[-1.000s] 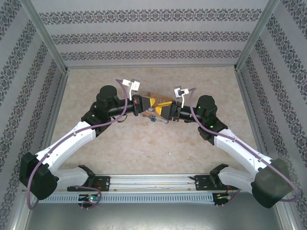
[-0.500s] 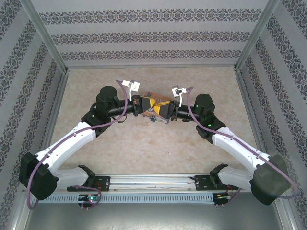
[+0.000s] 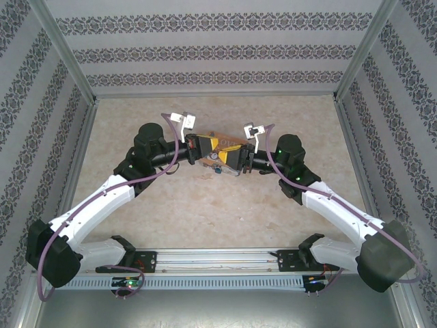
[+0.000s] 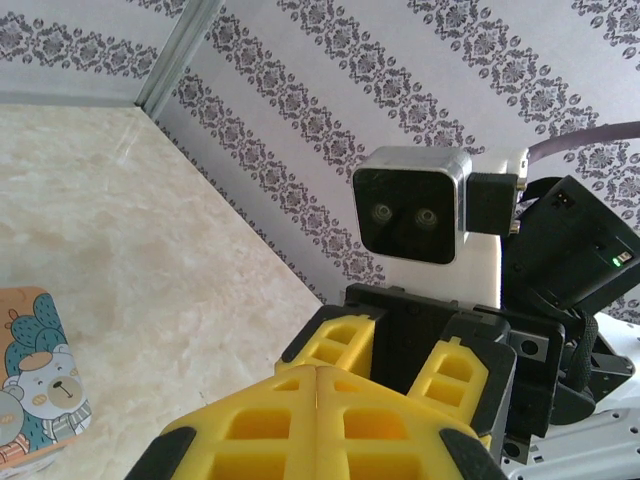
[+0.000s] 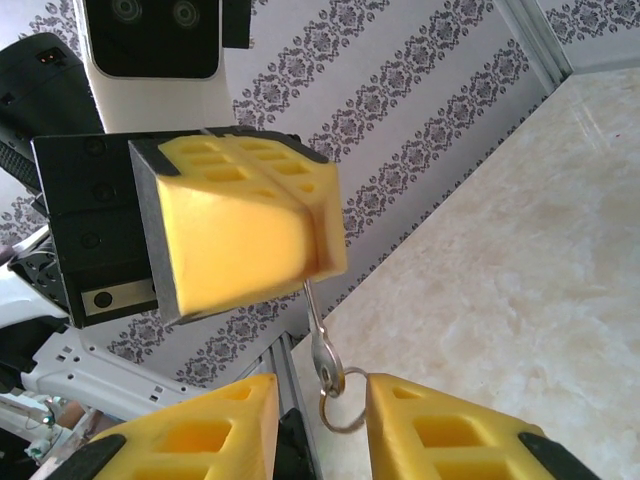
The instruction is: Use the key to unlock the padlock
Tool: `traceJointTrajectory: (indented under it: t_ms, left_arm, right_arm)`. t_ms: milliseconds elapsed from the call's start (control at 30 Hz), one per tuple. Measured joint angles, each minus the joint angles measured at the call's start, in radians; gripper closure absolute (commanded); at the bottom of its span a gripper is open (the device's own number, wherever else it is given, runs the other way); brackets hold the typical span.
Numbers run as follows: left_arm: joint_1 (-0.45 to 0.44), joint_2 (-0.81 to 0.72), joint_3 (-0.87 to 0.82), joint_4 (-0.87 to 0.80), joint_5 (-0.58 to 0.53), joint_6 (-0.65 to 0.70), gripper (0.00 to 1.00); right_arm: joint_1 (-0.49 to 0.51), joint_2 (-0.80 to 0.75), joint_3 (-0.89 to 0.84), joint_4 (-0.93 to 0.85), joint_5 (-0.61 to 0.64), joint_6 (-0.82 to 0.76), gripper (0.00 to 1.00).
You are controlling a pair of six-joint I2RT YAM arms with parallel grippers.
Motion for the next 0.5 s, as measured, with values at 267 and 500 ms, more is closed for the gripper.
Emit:
traceJointTrajectory:
  t_ms: [267,500]
  left_arm:
    - [0.000,0.000,-0.001,0.004,0.000,0.000,1.00]
    - [0.000,0.000,-0.005,0.008,0.000,0.000,1.00]
  right_arm:
    - [0.008,0.002,0.000,0.000,0.010,-0.001,0.65]
    - [0.019,0.021,0.004,0.000,0.013,-0.004,0.71]
